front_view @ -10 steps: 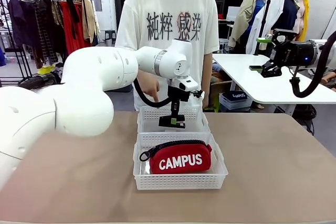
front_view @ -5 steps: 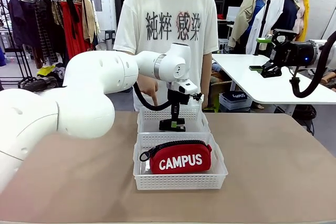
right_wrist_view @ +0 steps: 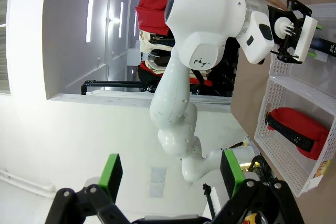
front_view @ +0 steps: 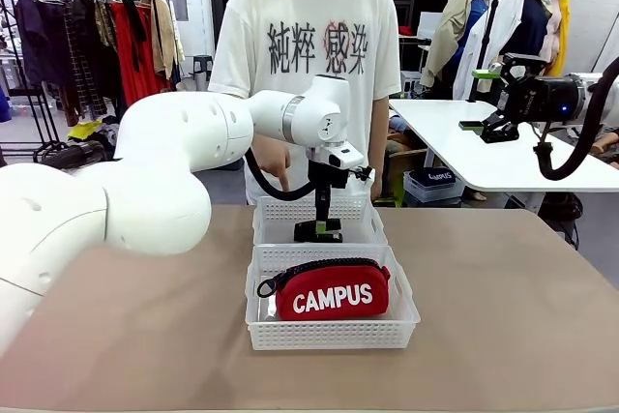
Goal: Distribute items into two baskets.
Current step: Place the picked Stapler into the Organizing basket as instructed by the person.
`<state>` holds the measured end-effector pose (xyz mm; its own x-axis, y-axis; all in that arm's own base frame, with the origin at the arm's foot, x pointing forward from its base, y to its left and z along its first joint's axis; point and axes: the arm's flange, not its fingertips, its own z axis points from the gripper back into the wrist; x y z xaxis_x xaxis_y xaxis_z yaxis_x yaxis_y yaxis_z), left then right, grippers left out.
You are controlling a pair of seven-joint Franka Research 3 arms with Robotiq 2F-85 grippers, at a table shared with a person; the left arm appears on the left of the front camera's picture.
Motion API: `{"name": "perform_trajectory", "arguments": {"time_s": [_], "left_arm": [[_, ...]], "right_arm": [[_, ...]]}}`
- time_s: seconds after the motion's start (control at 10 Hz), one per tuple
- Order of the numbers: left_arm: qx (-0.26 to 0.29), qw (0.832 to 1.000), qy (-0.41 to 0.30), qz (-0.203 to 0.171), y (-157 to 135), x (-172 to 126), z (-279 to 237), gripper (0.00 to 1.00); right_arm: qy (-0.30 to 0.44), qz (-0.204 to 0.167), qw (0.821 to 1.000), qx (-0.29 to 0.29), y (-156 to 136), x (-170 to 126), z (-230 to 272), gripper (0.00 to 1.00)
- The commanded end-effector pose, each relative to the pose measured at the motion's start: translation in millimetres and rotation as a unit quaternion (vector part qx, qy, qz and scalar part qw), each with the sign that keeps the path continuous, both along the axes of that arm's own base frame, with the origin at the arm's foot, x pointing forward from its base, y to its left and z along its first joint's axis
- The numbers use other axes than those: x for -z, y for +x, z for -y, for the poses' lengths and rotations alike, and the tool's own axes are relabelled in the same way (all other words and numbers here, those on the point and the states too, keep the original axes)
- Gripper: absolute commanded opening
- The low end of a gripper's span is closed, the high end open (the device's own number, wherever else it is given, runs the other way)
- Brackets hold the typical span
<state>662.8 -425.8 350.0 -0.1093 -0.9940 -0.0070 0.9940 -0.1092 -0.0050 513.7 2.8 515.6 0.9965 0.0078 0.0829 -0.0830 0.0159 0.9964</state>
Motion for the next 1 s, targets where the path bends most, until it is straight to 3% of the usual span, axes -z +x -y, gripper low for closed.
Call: {"name": "perform_trajectory", "arguments": {"time_s": [0.0, 0.9], "left_arm": [[-0.013, 1.000, -0.007, -0.004, 1.0, -10.7, -0.3, 1.00], [-0.032, 0.999, 0.006, 0.009, -11.9, -39.1, -11.3, 1.00]], "right_arm": [[-0.001, 0.003, 1.000, 0.000, -0.8, -2.6, 0.4, 1.00], [-0.001, 0.003, 1.000, 0.000, -0.8, -2.6, 0.4, 1.00]]}}
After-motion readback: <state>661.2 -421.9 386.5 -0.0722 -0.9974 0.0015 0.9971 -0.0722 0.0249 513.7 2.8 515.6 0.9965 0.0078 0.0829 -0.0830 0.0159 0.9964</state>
